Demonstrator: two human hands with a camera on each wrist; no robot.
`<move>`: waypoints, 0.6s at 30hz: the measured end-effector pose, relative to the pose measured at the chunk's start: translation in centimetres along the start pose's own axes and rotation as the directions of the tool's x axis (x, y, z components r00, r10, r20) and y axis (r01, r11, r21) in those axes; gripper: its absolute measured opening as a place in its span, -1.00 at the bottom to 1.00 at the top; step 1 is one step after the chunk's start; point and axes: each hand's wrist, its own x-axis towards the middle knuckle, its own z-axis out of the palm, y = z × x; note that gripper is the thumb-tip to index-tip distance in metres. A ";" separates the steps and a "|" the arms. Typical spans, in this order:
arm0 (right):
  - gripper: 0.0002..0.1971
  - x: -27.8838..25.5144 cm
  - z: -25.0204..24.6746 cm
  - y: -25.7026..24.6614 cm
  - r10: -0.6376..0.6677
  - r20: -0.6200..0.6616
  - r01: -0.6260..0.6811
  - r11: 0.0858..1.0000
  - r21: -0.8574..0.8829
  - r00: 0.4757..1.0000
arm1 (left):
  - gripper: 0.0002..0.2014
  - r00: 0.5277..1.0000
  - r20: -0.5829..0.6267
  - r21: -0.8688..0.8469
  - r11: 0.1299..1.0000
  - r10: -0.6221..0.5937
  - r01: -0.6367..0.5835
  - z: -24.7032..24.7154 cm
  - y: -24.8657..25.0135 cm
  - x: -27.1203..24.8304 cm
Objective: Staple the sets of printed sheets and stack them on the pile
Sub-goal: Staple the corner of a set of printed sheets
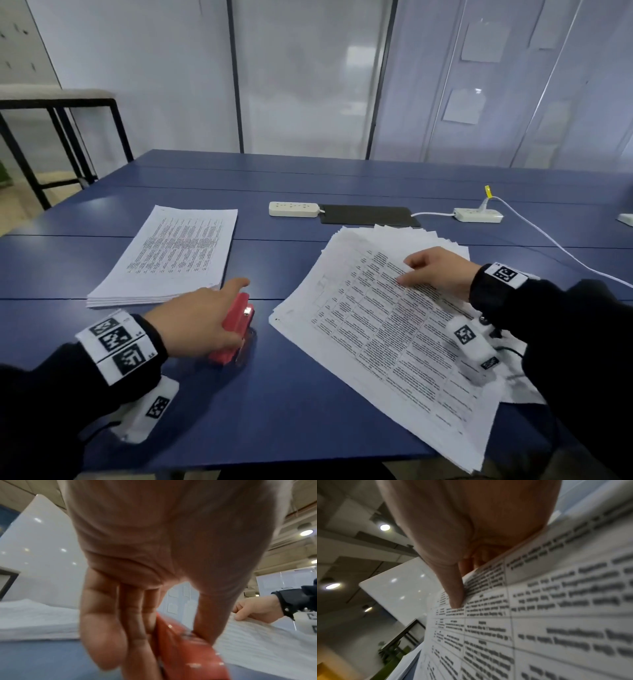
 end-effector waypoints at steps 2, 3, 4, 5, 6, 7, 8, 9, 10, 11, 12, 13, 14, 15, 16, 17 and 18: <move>-0.83 -0.5 0.7 -1.8 -0.056 0.120 0.061 0.997 -0.037 0.991 | -0.18 1.000 0.014 0.020 1.000 -0.023 0.023 -0.4 -0.8 0.1; -0.86 -0.5 1.3 -2.6 -0.082 0.186 0.097 0.992 -0.075 0.979 | -0.27 0.999 0.013 0.044 0.999 -0.031 0.030 -0.8 -1.4 -0.1; -0.86 -0.6 1.9 -3.4 -0.095 0.248 0.127 0.985 -0.117 0.964 | -0.40 0.999 0.009 0.070 0.997 -0.039 0.038 -1.3 -2.0 -0.3; -0.87 -0.5 2.6 -3.9 -0.095 0.306 0.148 0.977 -0.152 0.947 | -0.53 0.999 -0.002 0.086 0.995 -0.043 0.043 -1.8 -2.7 -0.6; -0.88 -0.4 3.5 -4.5 -0.087 0.360 0.169 0.965 -0.202 0.929 | -0.62 0.998 -0.015 0.098 0.994 -0.053 0.055 -2.5 -3.3 -0.9; -0.90 -0.1 4.3 -5.0 -0.079 0.399 0.195 0.946 -0.259 0.913 | -0.67 0.997 -0.030 0.099 0.993 -0.066 0.069 -3.1 -3.8 -1.2; -0.93 0.0 5.2 -5.4 -0.074 0.413 0.226 0.916 -0.333 0.908 | -0.69 0.996 -0.047 0.088 0.993 -0.074 0.078 -3.7 -4.3 -1.6; -0.94 0.3 6.0 -5.8 -0.077 0.402 0.253 0.878 -0.407 0.913 | -0.69 0.995 -0.063 0.062 0.995 -0.078 0.082 -4.2 -4.8 -1.9; -0.89 0.6 6.8 -6.2 -0.081 0.368 0.266 0.834 -0.484 0.926 | -0.68 0.993 -0.083 0.027 0.996 -0.080 0.082 -4.5 -5.1 -2.2; -0.83 0.8 7.5 -6.4 -0.092 0.318 0.260 0.800 -0.541 0.944 | -0.67 0.992 -0.102 -0.010 0.997 -0.076 0.075 -4.6 -5.3 -2.5; -0.82 0.9 8.0 -6.7 -0.097 0.258 0.237 0.771 -0.591 0.961 | -0.66 0.991 -0.112 -0.042 0.997 -0.072 0.068 -4.6 -5.3 -2.7; -0.83 1.0 8.5 -6.8 -0.116 0.206 0.222 0.749 -0.624 0.972 | -0.66 0.991 -0.117 -0.067 0.996 -0.067 0.060 -4.5 -5.3 -2.9; -0.72 0.8 9.1 -6.9 -0.136 0.166 0.212 0.732 -0.648 0.977 | -0.65 0.992 -0.113 -0.081 0.995 -0.062 0.053 -4.2 -5.2 -3.1; -0.55 0.7 9.7 -6.8 -0.171 0.151 0.228 0.709 -0.668 0.974 | -0.65 0.993 -0.106 -0.085 0.995 -0.052 0.043 -4.0 -5.0 -3.2; -0.39 0.2 10.3 -6.8 -0.220 0.161 0.269 0.683 -0.678 0.962 | -0.64 0.994 -0.100 -0.086 0.996 -0.038 0.030 -3.7 -4.8 -3.2; -0.30 -0.5 11.1 -6.9 -0.277 0.188 0.330 0.665 -0.671 0.942 | -0.64 0.995 -0.098 -0.087 0.996 -0.024 0.016 -3.5 -4.5 -3.1; -0.23 -1.5 11.8 -7.1 -0.318 0.244 0.399 0.659 -0.637 0.916 | -0.63 0.995 -0.097 -0.092 0.996 -0.012 0.003 -3.3 -4.2 -3.0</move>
